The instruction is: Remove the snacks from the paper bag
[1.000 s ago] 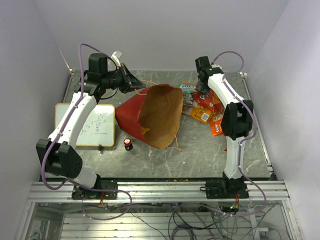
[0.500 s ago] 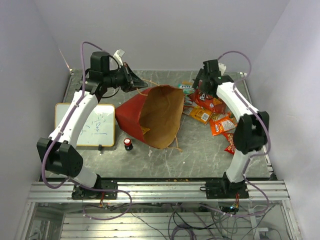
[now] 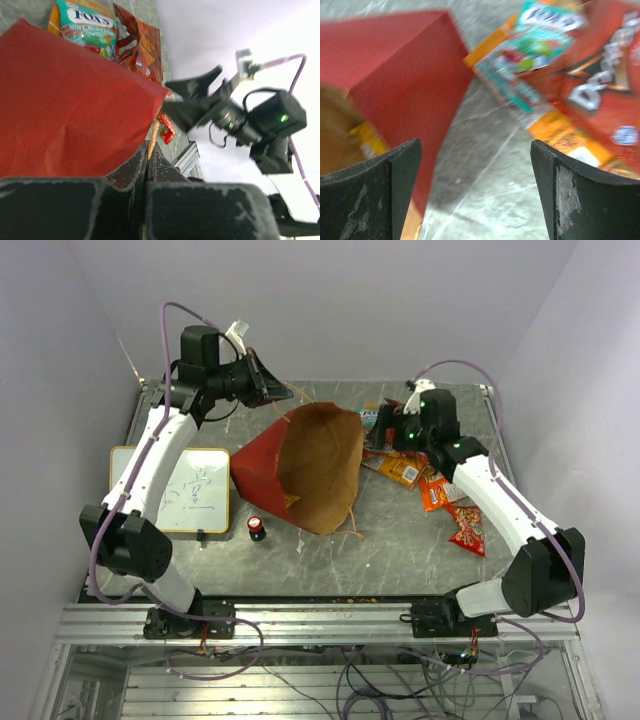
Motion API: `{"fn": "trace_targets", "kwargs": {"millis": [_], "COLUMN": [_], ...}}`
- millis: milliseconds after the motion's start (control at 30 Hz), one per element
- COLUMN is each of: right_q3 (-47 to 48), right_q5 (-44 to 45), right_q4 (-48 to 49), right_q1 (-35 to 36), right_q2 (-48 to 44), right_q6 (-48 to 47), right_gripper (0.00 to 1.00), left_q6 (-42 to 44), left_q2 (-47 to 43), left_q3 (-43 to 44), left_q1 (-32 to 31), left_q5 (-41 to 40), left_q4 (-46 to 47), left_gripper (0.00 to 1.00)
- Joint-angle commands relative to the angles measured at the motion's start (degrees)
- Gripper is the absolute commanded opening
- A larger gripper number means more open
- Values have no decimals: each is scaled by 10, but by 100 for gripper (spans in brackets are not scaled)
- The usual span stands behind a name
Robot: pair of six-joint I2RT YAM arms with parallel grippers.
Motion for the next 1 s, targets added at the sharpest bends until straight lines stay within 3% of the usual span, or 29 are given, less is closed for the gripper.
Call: {"fn": "trace_targets", "kwargs": {"millis": [0, 267, 467, 700, 800, 967], "right_q3": [-63, -86, -95, -97, -93, -93], "right_q5": [-93, -6, -2, 65, 97, 132], "right_q4": [70, 71, 86, 68, 45, 25], "right_q1": [67, 170, 179, 180, 180, 181], "right_q2": [-30, 25, 34, 20, 6, -39], "right_q6": [38, 166, 197, 199, 179, 71], "right_gripper": [89, 81, 76, 76, 77, 79], "left_q6": [69, 90, 112, 157, 173, 126], "left_q2": [40, 71, 92, 68, 31, -55], "left_q3": [101, 173, 229, 222, 155, -31], "left_q1": [-3, -15, -42, -47, -47, -47], "left_q5": [-65, -55, -49, -33, -32, -27], "left_q4": [-79, -38, -44, -58, -61, 8], "left_gripper": [7, 7, 7, 7, 7, 7]}}
